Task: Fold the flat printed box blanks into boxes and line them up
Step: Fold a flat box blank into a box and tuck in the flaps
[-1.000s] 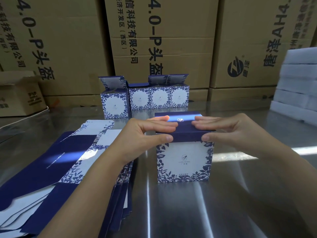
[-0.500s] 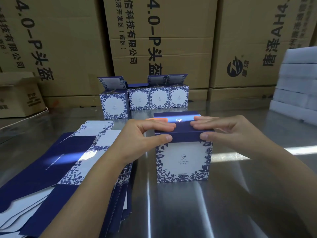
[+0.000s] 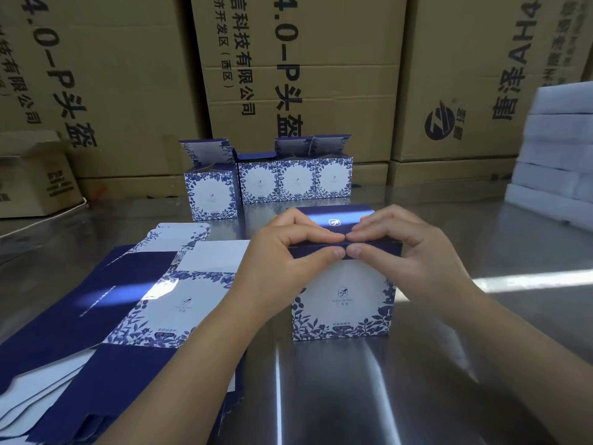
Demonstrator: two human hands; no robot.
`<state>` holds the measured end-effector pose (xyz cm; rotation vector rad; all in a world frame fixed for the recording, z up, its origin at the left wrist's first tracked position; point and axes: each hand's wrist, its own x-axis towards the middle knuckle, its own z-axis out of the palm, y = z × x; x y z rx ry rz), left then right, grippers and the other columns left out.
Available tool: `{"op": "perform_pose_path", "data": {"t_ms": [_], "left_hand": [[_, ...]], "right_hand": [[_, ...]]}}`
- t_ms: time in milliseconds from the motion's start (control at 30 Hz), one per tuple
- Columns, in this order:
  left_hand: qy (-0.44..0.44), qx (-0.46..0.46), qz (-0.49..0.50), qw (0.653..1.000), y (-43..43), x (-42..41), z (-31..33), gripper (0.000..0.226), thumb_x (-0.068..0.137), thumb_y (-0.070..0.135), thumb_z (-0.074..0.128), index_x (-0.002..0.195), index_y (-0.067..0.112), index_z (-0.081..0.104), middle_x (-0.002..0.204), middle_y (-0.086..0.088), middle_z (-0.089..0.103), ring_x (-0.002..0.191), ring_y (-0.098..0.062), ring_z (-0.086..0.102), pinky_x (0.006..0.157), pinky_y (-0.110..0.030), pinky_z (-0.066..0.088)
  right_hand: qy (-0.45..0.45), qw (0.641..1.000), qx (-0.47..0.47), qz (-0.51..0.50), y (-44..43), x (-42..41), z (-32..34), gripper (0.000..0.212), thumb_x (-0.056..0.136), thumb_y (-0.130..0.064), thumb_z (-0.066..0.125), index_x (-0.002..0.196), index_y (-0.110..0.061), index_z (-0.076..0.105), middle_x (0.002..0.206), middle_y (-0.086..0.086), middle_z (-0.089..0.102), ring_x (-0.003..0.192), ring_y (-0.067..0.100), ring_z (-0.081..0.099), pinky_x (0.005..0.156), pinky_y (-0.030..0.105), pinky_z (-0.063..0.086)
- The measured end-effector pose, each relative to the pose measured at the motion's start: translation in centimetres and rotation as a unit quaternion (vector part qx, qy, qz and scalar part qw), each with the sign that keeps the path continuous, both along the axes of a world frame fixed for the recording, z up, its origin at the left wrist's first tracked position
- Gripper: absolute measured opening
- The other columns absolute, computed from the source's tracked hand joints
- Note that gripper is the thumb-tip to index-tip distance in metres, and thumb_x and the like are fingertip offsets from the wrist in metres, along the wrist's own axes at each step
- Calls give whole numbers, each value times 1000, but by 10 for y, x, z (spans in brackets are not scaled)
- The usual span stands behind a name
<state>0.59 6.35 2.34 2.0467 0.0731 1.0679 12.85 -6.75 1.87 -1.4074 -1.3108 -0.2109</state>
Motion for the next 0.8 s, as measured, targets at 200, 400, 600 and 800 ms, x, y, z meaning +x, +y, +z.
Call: {"op": "perform_pose_path", "data": {"t_ms": [200,400,600,800], "left_hand": [[-26,-1,21,999,-8,1,-2,28,74,10,77,78,37,71,78,13,57,80,3,57,78,-7,39],[-27,2,21,999,-8,2,-2,28,75,9,77,78,36,71,79,12,56,80,4,56,78,-6,38],[-42,-7,-1,999,-3,0,-4,24,74,11,78,79,34,72,81,11,63,81,1,61,79,-9,42],[-45,-25,-26,998,3,-1,-2,9,66,27,75,75,27,75,81,7,71,83,-3,65,78,-11,46]], "right_hand": [[-16,1000,12,-5,1,0,-1,8,76,-18,75,81,-24,72,86,-7,67,90,12,61,85,21,44],[-40,999,6,-13,1,0,-2,9,78,-13,75,81,-21,72,85,-8,67,89,13,60,86,32,45],[-17,1000,1,0,0,-3,-3,16,76,-26,70,88,-35,70,88,-10,63,93,14,59,88,28,45],[-28,999,13,-17,4,-7,-5,15,75,-33,70,89,-36,71,87,-8,61,93,15,58,91,41,44]]}}
